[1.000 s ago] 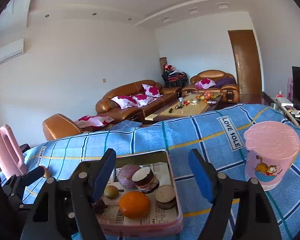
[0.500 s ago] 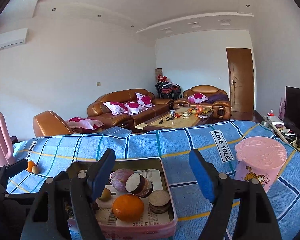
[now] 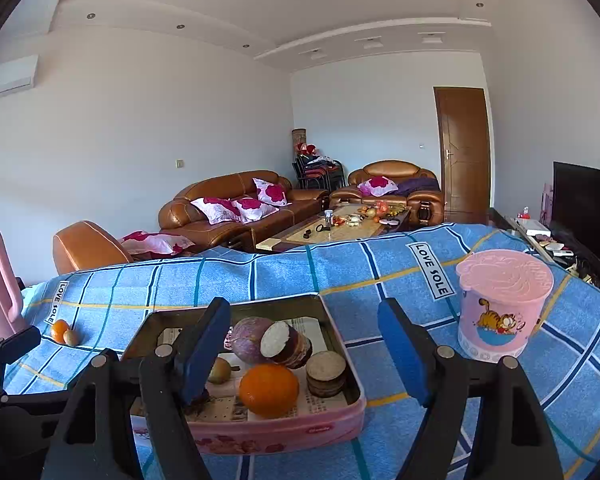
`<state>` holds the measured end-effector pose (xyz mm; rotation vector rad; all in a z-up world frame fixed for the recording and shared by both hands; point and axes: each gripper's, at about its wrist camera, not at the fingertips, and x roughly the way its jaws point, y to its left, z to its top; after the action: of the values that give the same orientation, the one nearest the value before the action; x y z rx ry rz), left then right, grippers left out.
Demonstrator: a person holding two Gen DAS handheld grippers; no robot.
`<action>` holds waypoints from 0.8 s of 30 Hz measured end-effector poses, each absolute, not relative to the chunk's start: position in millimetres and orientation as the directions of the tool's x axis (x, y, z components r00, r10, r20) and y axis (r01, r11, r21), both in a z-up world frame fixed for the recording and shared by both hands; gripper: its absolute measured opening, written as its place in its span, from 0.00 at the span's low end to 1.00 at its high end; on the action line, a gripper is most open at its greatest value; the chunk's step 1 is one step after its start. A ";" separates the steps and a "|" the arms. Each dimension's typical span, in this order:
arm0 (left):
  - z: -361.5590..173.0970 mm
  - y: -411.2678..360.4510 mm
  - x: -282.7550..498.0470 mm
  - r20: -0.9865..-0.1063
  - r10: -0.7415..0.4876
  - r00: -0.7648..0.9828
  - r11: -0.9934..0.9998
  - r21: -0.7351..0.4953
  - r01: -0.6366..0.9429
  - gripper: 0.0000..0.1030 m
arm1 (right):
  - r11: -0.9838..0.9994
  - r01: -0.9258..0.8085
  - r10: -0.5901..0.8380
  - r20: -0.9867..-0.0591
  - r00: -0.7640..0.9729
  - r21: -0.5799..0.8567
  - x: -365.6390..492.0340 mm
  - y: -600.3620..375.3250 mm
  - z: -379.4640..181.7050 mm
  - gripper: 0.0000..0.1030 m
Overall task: Organize fruits
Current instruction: 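Move both grippers toward the orange and tan fruit on the cloth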
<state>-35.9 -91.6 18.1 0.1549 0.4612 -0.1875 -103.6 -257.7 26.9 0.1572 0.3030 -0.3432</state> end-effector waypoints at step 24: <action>11.1 14.2 6.4 -0.496 -0.005 0.868 0.990 0.119 0.074 1.00 | 0.954 0.255 -0.181 -0.378 0.908 0.156 -46.0 -149.2 19.8 0.75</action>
<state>6.4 14.2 11.1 0.1354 0.5179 -0.0413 -46.0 -149.2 19.8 0.2044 0.3692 -0.2265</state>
